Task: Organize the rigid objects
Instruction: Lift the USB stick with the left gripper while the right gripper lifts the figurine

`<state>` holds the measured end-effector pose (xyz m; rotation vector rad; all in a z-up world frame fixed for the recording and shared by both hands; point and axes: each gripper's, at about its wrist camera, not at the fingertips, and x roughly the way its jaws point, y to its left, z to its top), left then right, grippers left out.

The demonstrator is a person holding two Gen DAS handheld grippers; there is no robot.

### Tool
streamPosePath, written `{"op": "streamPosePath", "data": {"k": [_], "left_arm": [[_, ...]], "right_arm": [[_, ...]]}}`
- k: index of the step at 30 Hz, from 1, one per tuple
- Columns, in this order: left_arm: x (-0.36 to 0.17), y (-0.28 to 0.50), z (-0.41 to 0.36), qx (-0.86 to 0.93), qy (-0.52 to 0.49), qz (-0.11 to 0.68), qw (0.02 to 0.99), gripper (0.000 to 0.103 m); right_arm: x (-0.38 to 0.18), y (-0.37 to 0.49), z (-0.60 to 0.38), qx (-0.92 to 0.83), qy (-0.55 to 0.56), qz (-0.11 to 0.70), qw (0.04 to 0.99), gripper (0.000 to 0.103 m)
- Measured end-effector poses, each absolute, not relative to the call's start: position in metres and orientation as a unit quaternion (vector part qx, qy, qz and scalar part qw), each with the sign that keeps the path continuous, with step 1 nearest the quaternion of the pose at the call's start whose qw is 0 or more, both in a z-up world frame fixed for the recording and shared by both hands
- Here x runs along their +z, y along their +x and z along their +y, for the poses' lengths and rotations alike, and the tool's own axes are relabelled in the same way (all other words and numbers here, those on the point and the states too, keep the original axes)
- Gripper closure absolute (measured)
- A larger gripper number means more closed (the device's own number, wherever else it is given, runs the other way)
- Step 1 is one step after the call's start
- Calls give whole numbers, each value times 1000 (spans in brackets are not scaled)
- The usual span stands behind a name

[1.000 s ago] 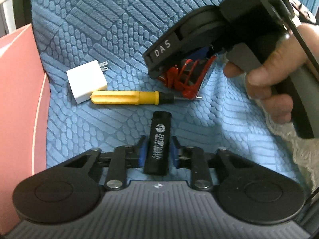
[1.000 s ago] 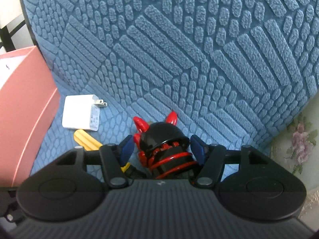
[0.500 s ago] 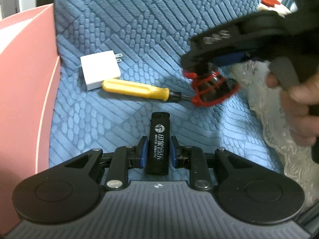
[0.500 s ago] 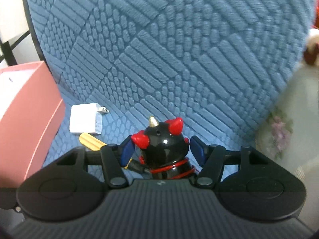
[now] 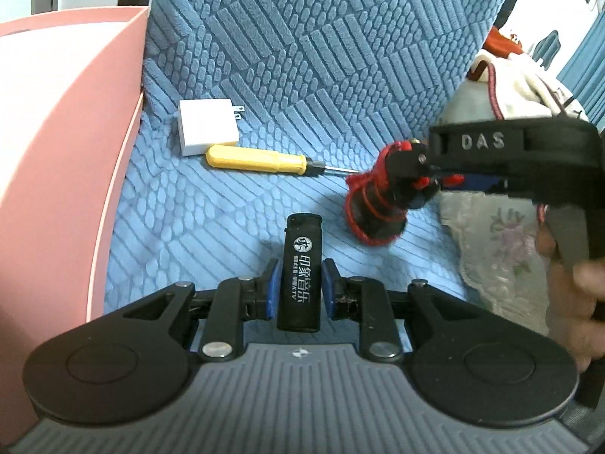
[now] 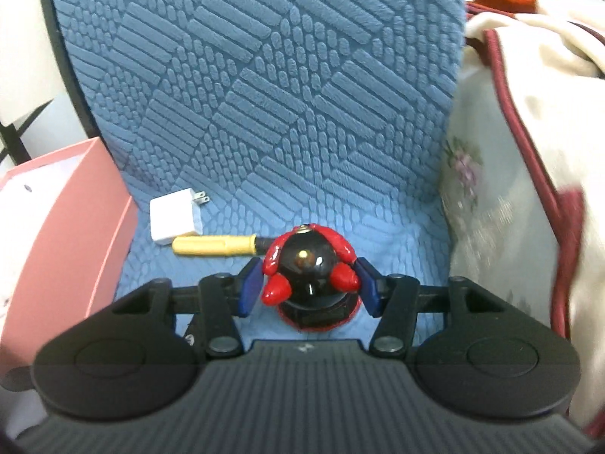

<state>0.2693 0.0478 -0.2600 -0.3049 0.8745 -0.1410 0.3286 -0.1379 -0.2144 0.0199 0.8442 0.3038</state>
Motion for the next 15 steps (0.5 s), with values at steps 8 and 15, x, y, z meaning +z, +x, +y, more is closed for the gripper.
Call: {"op": "streamPosePath", "data": {"k": [8, 15], "left_arm": [[-254, 237, 50, -67, -147, 420, 893, 76], [-253, 215, 49, -66, -139, 425, 892, 76]], "right_arm": [[-217, 274, -143, 126, 37, 409, 903, 47], [-218, 232, -151, 123, 51, 407, 904, 47]]}}
